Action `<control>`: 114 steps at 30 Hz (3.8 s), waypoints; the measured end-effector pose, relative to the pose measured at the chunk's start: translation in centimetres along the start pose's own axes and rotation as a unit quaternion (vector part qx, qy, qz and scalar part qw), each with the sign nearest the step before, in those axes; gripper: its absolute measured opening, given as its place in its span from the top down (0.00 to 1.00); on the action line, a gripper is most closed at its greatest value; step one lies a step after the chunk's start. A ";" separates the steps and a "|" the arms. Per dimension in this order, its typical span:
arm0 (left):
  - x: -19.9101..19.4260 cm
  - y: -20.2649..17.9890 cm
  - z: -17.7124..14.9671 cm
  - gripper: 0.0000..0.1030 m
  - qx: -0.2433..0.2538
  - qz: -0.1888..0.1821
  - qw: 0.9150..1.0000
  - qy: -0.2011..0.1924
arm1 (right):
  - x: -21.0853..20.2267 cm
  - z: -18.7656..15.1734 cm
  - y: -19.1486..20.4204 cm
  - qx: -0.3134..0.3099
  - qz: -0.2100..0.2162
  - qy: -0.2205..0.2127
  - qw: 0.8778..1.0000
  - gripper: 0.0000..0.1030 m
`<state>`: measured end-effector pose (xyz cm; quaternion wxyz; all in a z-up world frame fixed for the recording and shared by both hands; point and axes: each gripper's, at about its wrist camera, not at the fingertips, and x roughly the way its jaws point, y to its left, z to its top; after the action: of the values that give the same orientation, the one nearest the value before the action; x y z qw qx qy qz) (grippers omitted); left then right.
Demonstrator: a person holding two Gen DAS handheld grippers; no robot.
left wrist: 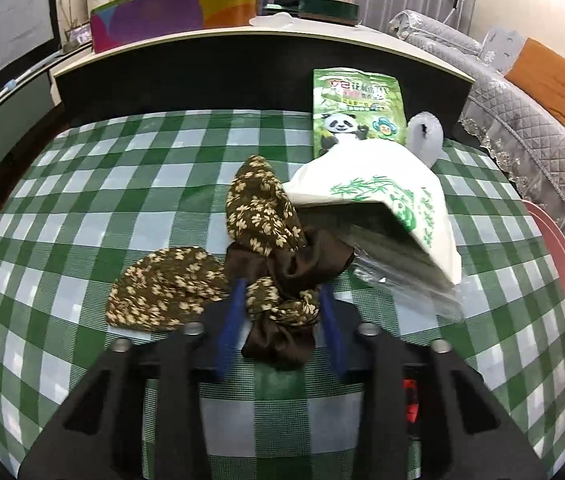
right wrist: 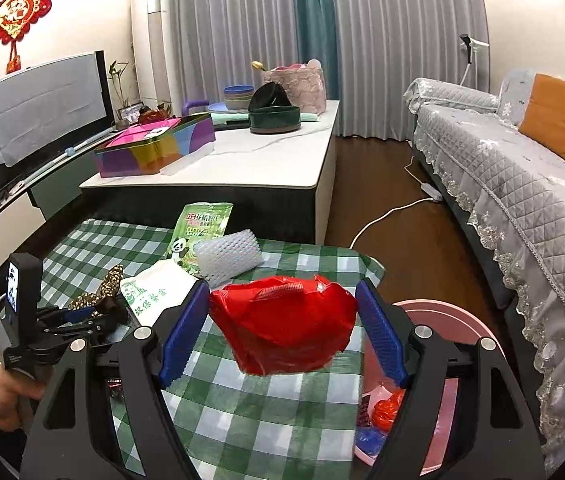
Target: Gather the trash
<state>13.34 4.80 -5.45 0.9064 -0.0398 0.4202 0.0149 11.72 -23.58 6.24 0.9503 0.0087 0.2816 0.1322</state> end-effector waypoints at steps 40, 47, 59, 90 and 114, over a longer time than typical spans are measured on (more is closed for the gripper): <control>-11.6 -7.3 3.5 0.77 0.042 -0.061 0.985 -0.157 | -5.9 0.6 -4.0 0.010 -0.057 -0.061 0.996 0.29; -11.1 -10.1 4.0 0.77 0.058 -0.080 0.983 -0.156 | -6.6 0.3 -7.2 0.033 -0.076 -0.066 0.994 0.29; -9.8 -15.8 3.9 0.77 0.092 -0.118 0.978 -0.143 | -7.8 -0.4 -11.9 0.057 -0.114 -0.067 0.990 0.29; -2.7 -30.2 7.3 0.76 0.147 -0.238 0.956 -0.086 | -3.7 -2.3 -16.9 0.081 -0.148 -0.012 0.986 0.29; -4.7 -27.3 6.8 0.57 0.139 -0.256 0.953 -0.081 | -3.3 -2.8 -16.6 0.095 -0.141 -0.001 0.985 0.23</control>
<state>17.07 -21.83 4.14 0.9076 -0.0178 0.3186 -0.2730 11.67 -40.64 4.15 0.9546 0.0592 0.2902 -0.0309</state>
